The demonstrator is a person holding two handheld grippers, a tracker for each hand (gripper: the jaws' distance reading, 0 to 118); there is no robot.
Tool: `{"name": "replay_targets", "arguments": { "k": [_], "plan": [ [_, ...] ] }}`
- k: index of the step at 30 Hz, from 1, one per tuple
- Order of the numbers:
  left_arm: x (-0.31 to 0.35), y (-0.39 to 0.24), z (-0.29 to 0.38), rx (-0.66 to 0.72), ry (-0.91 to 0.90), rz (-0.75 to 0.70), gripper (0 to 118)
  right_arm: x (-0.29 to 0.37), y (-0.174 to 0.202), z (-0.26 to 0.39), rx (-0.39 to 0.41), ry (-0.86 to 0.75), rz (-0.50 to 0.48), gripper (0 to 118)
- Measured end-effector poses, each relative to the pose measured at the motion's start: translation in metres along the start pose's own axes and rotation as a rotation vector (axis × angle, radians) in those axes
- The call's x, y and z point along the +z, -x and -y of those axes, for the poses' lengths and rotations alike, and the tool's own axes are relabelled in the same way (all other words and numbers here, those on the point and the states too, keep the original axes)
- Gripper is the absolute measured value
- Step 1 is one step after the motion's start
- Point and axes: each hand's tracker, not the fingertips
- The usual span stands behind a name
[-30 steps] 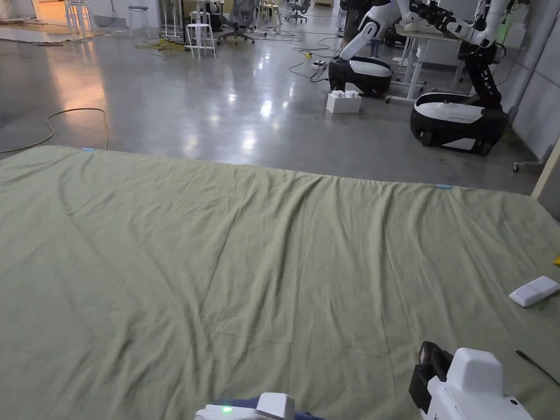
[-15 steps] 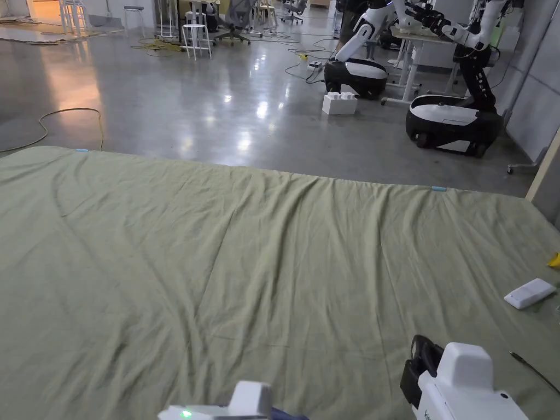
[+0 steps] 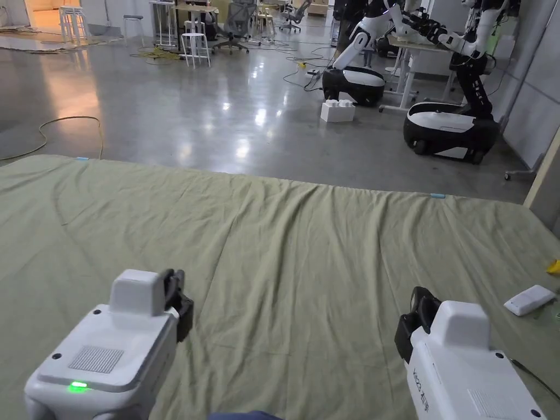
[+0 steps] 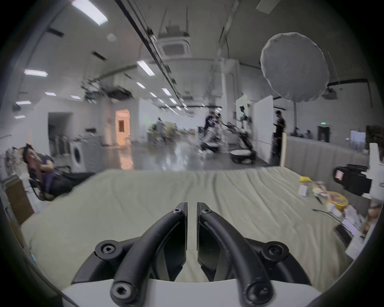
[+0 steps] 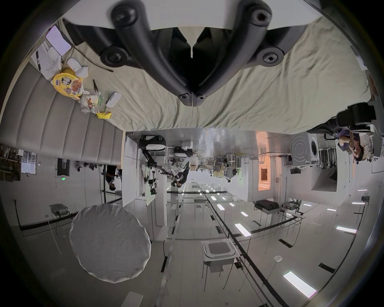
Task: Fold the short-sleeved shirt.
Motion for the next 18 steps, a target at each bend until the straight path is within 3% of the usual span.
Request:
{"name": "replay_targets", "arguments": {
  "k": [5, 10, 18],
  "plan": [
    [-0.003, 0.018, -0.004, 0.031, -0.055, -0.116, 9, 0.000, 0.004, -0.008, 0.039, -0.054, 0.017, 0],
    [-0.006, 0.028, -0.008, 0.073, -0.036, -0.105, 9, -0.001, 0.004, -0.008, 0.036, -0.051, 0.016, 0],
    [-0.004, 0.033, 0.006, 0.033, 0.005, -0.079, 9, 0.019, 0.006, 0.019, -0.007, 0.062, -0.063, 0]
  ]
}}
